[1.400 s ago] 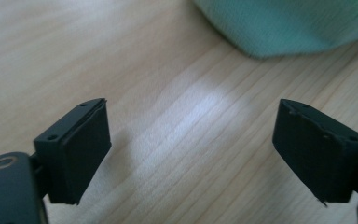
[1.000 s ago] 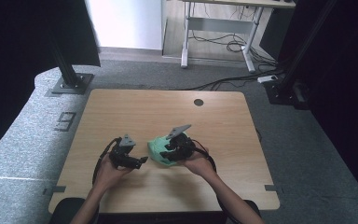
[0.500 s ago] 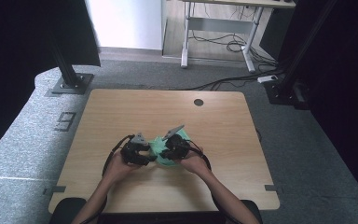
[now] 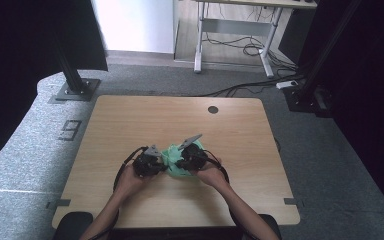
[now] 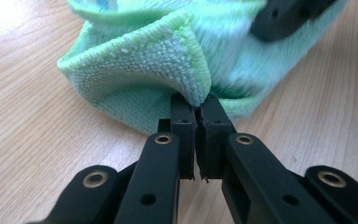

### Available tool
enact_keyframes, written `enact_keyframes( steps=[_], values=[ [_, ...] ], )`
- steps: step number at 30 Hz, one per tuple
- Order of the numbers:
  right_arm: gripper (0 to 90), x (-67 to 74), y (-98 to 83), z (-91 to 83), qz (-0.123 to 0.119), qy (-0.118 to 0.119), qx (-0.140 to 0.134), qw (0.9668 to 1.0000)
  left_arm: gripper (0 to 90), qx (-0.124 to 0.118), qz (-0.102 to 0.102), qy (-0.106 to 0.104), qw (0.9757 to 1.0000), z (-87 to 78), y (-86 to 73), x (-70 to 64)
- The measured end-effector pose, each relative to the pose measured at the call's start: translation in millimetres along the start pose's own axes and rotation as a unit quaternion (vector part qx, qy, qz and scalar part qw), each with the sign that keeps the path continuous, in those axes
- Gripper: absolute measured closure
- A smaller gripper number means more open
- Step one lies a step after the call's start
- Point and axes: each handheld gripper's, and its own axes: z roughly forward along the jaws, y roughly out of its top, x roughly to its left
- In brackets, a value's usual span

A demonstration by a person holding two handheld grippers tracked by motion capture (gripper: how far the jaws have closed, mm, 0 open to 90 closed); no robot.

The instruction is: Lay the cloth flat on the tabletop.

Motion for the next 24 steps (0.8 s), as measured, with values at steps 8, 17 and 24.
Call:
enact_keyframes(
  steps=[8,17,24],
  values=[
    [86.5,-14.3,-12.5,-18.7,0.016,-0.029,-0.006,0.9994,86.4,-0.001,-0.008,0.011,0.9999,-11.0,-8.7,1.5],
    [86.3,-38.3,-42.7,-40.2,0.057,-0.069,-0.012,0.9960,86.2,-0.001,-0.034,0.014,0.9993,-19.8,-23.1,6.3],
    [86.0,-46.8,-63.6,-43.8,0.080,-0.075,-0.006,0.9940,86.0,0.008,-0.037,0.012,0.9992,-20.5,-29.1,4.2]
  ],
)
